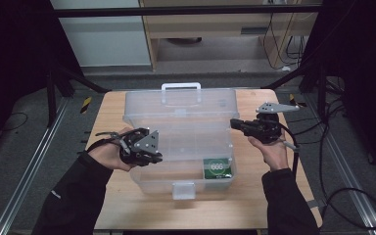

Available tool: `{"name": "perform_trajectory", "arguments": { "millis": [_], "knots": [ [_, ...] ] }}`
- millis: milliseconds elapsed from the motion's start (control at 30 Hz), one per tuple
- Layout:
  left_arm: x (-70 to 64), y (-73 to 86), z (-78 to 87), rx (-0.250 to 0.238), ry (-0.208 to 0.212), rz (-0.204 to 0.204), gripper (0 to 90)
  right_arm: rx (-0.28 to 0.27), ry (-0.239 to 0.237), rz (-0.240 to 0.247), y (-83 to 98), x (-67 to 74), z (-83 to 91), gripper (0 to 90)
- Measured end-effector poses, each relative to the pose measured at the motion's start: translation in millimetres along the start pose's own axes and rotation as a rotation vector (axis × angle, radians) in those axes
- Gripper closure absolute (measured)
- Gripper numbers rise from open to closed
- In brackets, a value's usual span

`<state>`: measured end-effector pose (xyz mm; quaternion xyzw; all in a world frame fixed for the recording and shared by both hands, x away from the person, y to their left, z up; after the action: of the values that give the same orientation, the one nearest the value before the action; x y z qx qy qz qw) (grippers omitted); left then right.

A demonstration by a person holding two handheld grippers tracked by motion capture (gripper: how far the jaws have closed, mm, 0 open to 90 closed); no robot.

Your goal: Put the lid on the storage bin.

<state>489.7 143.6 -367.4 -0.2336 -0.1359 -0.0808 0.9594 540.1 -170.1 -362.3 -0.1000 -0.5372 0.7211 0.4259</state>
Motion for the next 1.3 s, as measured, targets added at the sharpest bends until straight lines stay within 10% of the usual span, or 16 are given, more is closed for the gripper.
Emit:
{"name": "perform_trajectory", "arguments": {
  "millis": [600, 1300],
  "knots": [
    [-1.7, -2.1, -2.0, -0.158, -0.035, 0.164, 49.9, 0.006, -0.018, -0.01, 11.3, -0.5, 2.8, 88.5],
    [-8.4, -3.4, 0.6, -0.409, -0.227, 0.402, 44.9, 0.009, -0.034, -0.002, 19.5, 0.3, 5.9, 89.3]
  ]
}}
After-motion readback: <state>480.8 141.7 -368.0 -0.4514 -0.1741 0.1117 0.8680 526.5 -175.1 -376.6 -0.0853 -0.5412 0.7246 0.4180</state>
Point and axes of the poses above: each handheld gripper's, and its own axes: z roughly backward along the jaws, y roughly out of its underside, x roughly to its left, the point moved 5 cm from there along -z, roughly forward along the jaws, and after that the axes turned 9 degrees about -z, right-handed, at the moved point
